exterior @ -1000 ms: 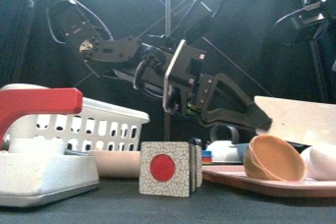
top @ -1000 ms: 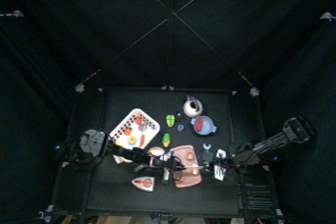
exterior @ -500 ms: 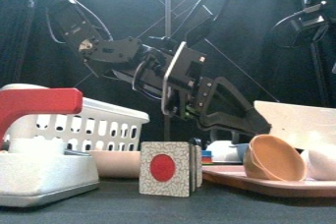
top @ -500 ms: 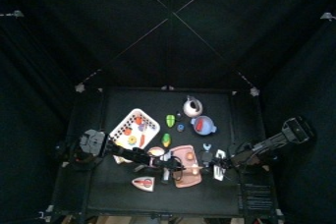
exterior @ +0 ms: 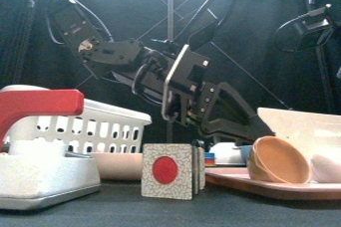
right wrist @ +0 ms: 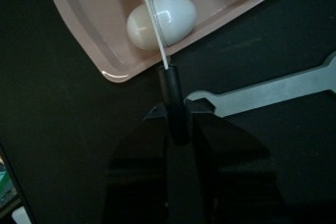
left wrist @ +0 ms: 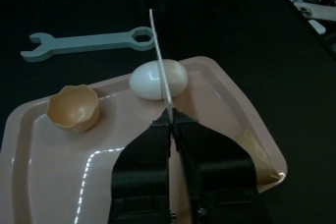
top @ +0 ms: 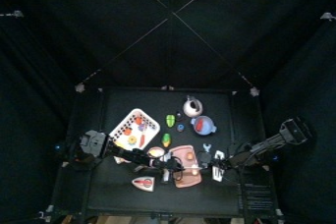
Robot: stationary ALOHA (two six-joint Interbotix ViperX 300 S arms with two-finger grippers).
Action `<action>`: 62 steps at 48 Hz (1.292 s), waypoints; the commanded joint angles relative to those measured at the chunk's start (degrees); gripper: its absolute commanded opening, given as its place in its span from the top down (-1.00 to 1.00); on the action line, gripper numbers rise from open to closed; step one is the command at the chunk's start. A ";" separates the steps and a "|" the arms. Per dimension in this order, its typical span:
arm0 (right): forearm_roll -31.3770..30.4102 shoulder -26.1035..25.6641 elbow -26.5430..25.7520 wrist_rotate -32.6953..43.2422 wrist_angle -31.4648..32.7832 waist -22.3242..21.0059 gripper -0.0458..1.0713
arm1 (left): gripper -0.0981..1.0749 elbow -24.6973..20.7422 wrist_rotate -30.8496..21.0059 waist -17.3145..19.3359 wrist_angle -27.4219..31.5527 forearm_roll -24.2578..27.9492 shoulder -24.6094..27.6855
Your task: Cut egg
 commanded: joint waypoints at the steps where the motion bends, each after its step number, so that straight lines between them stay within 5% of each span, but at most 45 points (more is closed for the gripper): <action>1: 0.35 0.88 0.44 0.44 0.35 0.26 0.19 | 0.10 0.00 0.00 -1.76 2.37 0.18 0.00; 62: -2.29 2.81 -0.35 0.00 -3.60 -0.35 0.19 | 0.10 -0.70 -0.09 -1.32 4.22 0.18 0.35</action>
